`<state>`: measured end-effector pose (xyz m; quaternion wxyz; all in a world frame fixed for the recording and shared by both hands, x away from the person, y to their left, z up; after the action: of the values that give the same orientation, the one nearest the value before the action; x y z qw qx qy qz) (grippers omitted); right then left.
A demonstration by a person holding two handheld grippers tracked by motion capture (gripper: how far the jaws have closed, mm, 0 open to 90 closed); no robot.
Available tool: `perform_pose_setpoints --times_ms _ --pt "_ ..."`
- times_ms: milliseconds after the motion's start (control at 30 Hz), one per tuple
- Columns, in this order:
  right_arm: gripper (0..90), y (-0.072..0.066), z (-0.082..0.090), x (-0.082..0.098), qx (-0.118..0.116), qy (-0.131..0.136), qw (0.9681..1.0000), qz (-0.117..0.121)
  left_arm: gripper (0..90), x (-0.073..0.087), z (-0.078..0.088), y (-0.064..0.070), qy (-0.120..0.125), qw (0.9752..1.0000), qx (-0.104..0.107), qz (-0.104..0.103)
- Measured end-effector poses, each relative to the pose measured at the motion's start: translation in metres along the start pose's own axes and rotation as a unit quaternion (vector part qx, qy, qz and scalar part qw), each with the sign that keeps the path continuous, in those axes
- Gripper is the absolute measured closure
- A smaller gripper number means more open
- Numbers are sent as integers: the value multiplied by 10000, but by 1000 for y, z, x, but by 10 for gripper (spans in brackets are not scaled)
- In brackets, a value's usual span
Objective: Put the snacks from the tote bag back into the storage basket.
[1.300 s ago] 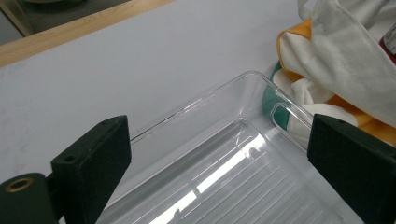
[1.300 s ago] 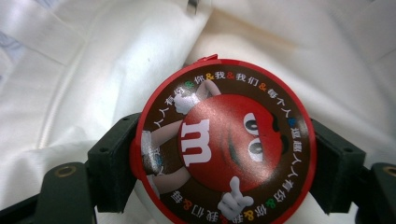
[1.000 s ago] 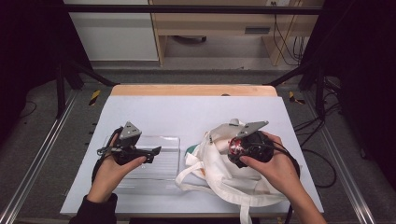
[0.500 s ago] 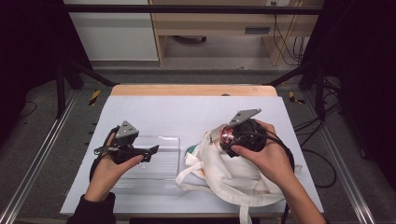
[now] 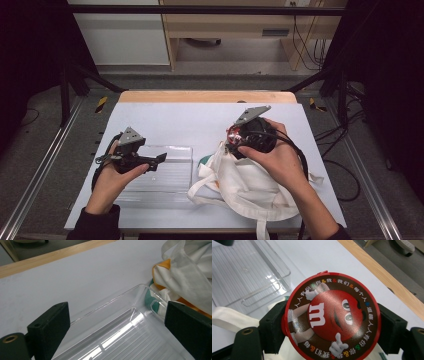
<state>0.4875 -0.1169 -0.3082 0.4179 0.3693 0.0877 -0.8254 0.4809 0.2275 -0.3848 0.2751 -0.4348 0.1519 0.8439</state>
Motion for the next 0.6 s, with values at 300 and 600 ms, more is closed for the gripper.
perform_pose_setpoints --times_ms 300,600 --pt "237 0 -18 -14 -117 117 9999 10 60 3 2 -3 48 9999 -17 102" --pt "237 3 -20 -18 -274 324 9991 54 57 6 1 -10 -13 9996 -61 258"
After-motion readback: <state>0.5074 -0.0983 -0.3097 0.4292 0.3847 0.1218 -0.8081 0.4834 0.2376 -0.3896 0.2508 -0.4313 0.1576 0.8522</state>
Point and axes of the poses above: each handheld gripper's, and its own axes: z roughly backward along the jaws, x roughly out of its underside, y roughly to its right, the point moved 1 cm from there along -z, roughly forward along the jaws, and after that the axes turned 1 degree about -x, right-handed, at the moved point
